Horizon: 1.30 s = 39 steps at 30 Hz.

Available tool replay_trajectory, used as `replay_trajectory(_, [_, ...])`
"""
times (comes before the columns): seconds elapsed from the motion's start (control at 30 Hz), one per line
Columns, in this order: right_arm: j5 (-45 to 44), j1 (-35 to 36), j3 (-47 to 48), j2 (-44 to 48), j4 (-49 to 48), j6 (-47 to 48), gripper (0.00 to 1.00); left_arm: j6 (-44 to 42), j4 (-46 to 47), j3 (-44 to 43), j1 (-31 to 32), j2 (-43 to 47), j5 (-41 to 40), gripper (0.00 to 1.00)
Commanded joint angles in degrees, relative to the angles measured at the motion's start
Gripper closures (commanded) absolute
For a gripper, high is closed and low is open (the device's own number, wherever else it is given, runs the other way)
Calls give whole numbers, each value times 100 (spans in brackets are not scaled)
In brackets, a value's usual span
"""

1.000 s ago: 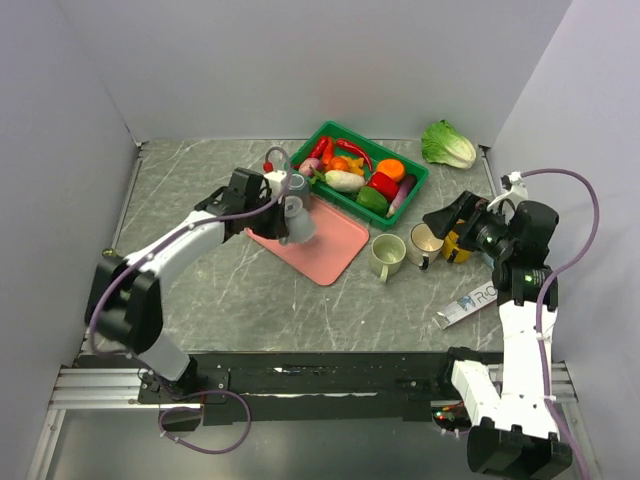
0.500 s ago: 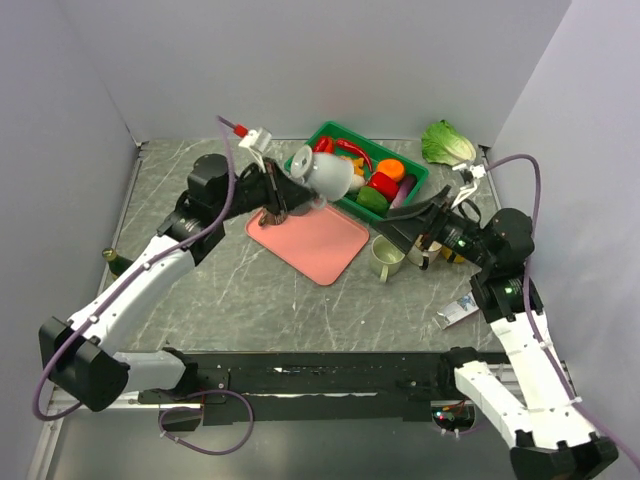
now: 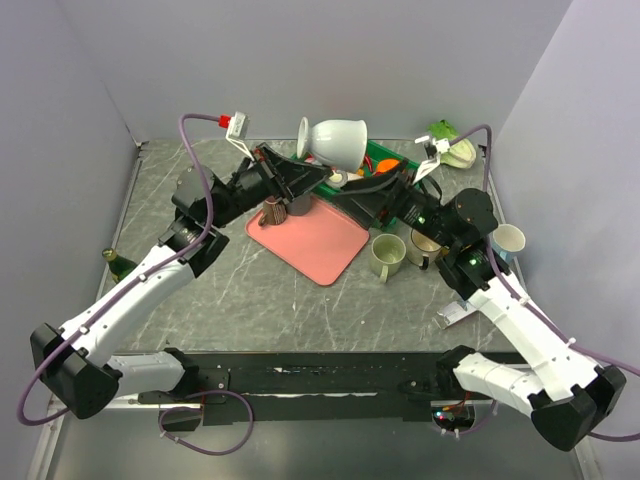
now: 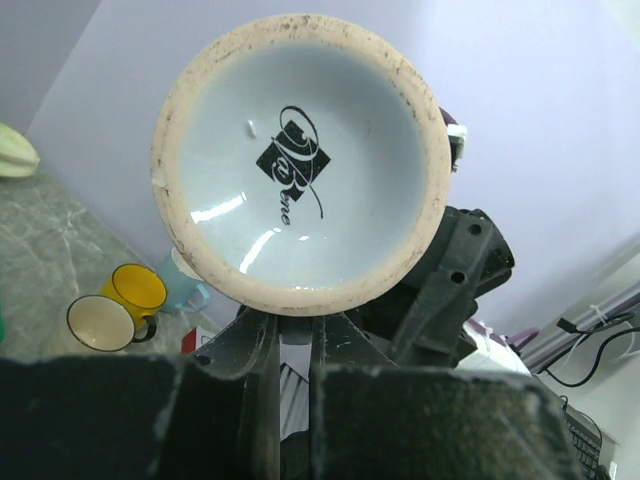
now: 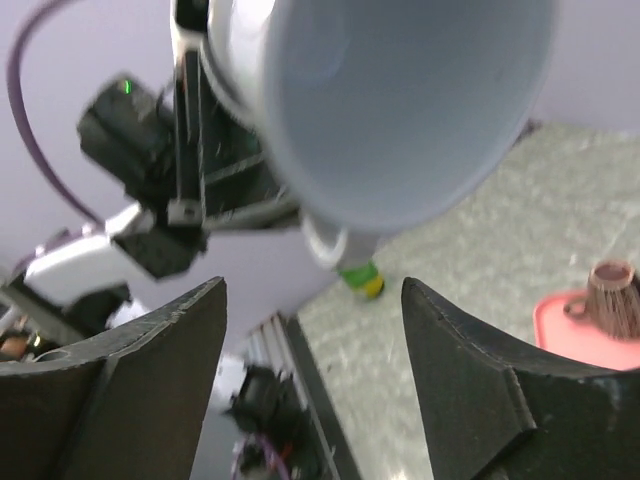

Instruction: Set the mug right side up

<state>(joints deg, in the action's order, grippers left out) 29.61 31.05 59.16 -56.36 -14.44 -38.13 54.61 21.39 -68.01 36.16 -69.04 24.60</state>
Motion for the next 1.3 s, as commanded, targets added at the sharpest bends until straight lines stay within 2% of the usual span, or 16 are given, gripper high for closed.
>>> replay_trajectory(0.0, [-289, 42, 473, -164, -1009, -292, 26, 68, 1026, -90, 154, 373, -218, 99])
replay_trajectory(0.2, [-516, 42, 316, -279, -1622, -607, 35, -126, 1017, -20, 321, 426, -298, 99])
replay_trajectory(0.43, [-517, 50, 342, -481, -1887, -906, 53, -346, 867, -81, 339, 400, -237, 99])
replay_trajectory(0.7, [-526, 42, 351, -753, -2274, -1407, 58, -433, 797, -90, 339, 347, -105, 99])
replay_trajectory(0.8, [-544, 42, 333, -832, -2406, -1600, 66, -486, 779, -99, 339, 338, -70, 99])
replay_trajectory(0.83, [-535, 42, 333, -859, -2458, -1671, 72, -486, 753, -107, 339, 338, -52, 99])
replay_trajectory(0.9, [-430, 42, 369, -964, -2555, -1933, 73, -504, 735, -99, 339, 321, -60, 99])
replay_trajectory(1.1, [-411, 42, 509, -1061, -2485, -2085, 100, -653, 568, -28, 339, 356, -157, 99])
replay_trajectory(1.13, [-420, 42, 509, -1061, -2494, -2085, 100, -679, 542, -28, 339, 364, -166, 99])
replay_trajectory(1.23, [-394, 42, 492, -1035, -2546, -2041, 100, -741, 402, -28, 339, 373, -236, 90])
replay_trajectory(1.27, [-403, 42, 492, -1018, -2520, -1954, 100, -776, 358, -37, 339, 382, -254, 74])
